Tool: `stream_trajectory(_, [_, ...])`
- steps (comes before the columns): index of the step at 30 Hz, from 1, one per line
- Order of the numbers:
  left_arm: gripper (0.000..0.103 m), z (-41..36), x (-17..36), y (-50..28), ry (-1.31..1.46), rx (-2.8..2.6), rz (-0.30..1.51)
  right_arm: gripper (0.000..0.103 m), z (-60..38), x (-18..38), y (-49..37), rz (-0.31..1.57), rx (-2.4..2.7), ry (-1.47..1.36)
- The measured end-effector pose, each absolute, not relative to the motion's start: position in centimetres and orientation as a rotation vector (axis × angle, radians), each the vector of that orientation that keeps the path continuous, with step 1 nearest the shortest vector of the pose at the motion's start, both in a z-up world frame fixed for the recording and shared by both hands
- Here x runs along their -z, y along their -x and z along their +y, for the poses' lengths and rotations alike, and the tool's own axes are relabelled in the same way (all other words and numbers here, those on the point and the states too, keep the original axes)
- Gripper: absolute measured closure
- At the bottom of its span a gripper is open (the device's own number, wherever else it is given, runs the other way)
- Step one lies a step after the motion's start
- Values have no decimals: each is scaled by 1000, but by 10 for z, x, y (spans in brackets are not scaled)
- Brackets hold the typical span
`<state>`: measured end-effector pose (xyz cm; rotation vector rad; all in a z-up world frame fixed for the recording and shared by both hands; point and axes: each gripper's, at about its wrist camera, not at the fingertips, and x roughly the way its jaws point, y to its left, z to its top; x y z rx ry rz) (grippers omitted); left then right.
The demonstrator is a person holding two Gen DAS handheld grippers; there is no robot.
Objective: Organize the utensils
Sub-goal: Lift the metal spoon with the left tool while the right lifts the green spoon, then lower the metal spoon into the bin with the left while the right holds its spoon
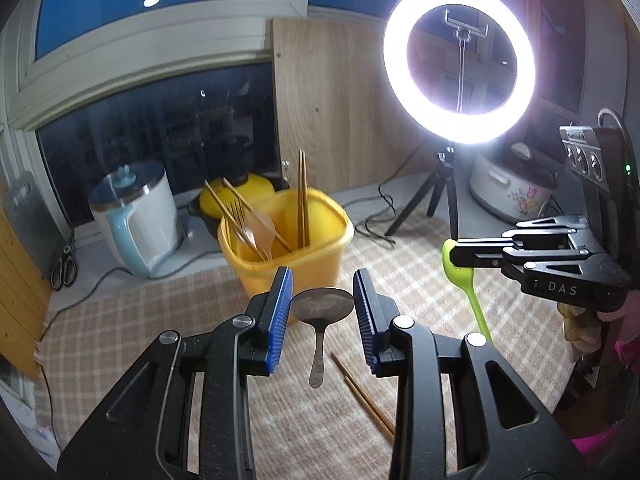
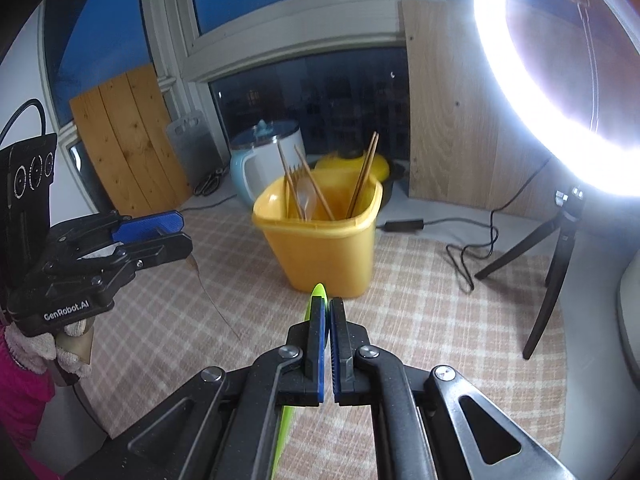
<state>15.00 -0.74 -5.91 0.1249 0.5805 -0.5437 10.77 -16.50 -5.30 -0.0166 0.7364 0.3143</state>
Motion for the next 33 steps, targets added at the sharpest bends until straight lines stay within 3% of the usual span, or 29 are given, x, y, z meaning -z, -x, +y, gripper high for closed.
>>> stream_trajectory(22, [72,7,-17,-215,-85,516,417,103,-155,7,-149,578,-258,26])
stream_trajectory(33, [72,6,-2,-253,-52,502,464,103,-142,-17,-184,477,-203,71])
